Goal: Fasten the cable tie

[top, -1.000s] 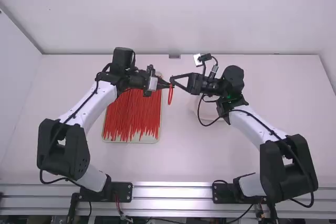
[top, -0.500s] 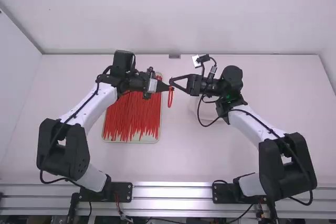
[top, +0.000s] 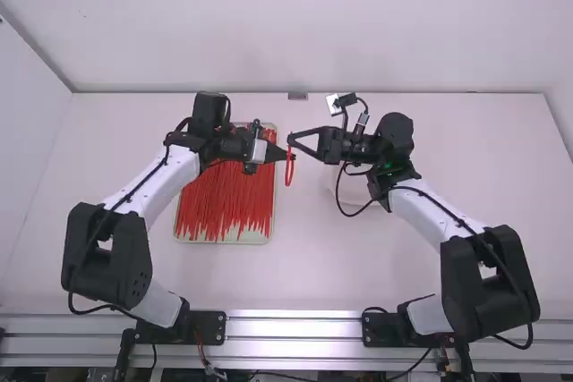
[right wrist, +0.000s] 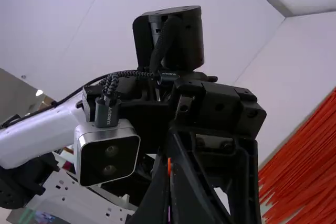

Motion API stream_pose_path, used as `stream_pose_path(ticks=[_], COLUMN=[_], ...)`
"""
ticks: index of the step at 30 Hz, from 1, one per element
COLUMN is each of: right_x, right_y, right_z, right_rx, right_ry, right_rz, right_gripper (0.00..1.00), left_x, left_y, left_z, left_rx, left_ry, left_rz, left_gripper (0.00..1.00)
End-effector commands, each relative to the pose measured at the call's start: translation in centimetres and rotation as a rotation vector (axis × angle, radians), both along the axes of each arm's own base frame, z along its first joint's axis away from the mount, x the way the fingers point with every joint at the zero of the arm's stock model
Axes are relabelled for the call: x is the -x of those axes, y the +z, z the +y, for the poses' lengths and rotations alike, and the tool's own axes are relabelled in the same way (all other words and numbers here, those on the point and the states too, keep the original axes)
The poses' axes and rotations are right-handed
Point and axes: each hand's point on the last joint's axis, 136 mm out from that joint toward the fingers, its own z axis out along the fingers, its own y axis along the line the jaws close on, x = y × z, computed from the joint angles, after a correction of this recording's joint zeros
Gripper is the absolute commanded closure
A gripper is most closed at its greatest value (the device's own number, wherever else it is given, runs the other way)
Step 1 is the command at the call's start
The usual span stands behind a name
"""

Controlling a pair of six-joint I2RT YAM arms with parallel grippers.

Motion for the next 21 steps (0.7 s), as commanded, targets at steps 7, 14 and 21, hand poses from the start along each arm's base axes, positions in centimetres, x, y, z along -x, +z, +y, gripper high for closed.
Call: stream_pose_path(ticks=[7, 14, 21], right_x=[-0.24, -0.24, -0.31], right_y=[2.16, 2.16, 2.19], right_z=[-0.1, -0.1, -0.15], right_rx=[-0.026, -0.026, -0.027], right_ry=[-0.02, -0.021, -0.024], right_rz=[-0.064, -0.064, -0.065], right_gripper=[1.0, 1.0, 1.0], left_x=[0.09, 0.17, 0.24], left_y=[-1.58, -1.75, -1.97], left_z=[0.04, 0.07, 0.11], left_rx=[-0.031, -0.038, -0.046], left_ry=[0.021, 0.024, 0.028], left_rz=[0.037, 0.051, 0.065], left_gripper=[0.98, 0.98, 0.98])
